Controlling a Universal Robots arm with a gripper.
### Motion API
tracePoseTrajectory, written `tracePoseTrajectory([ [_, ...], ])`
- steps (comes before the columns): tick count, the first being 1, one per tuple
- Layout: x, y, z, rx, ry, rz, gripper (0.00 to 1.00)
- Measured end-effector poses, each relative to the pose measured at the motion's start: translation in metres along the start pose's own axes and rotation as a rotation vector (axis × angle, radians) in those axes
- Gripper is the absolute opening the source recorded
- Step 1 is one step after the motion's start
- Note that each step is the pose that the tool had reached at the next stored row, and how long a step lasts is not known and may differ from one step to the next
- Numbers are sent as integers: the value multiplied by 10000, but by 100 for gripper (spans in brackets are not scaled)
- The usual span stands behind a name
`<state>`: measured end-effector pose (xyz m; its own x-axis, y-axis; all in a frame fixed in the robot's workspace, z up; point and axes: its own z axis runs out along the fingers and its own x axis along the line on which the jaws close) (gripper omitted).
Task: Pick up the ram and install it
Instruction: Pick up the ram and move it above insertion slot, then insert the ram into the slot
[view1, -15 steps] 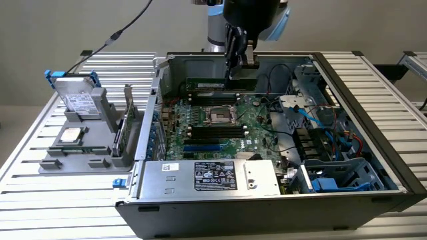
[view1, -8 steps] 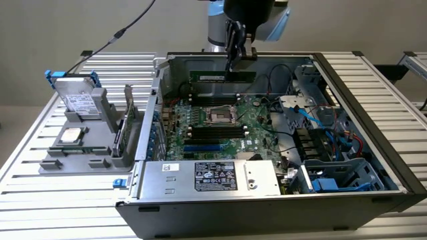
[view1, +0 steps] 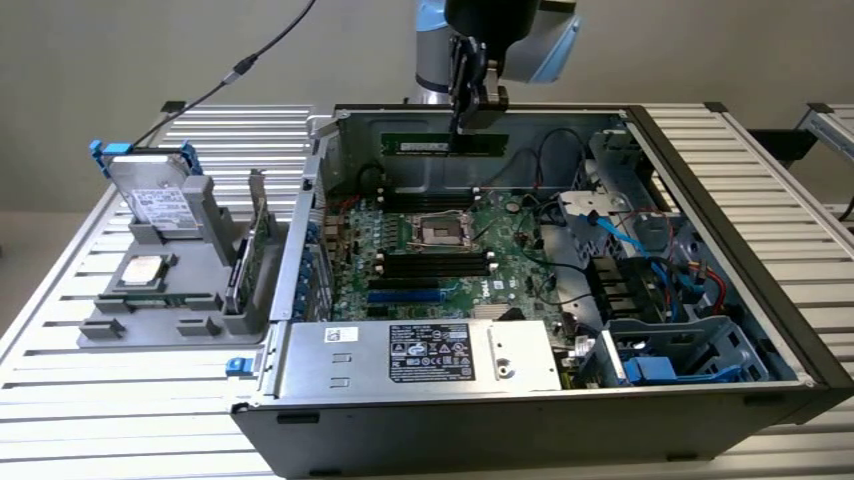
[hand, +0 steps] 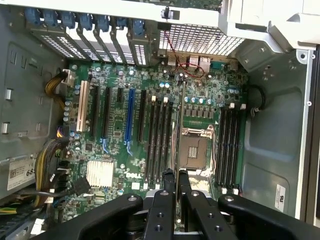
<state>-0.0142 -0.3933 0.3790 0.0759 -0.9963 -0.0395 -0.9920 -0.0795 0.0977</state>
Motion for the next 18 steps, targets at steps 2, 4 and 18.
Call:
tracePoseTrajectory([
  [2, 0, 0, 0, 1, -1, 0, 14],
  [4, 0, 0, 0, 0, -1, 0, 14],
  [18, -25, -8, 66, -1, 37, 4, 14],
])
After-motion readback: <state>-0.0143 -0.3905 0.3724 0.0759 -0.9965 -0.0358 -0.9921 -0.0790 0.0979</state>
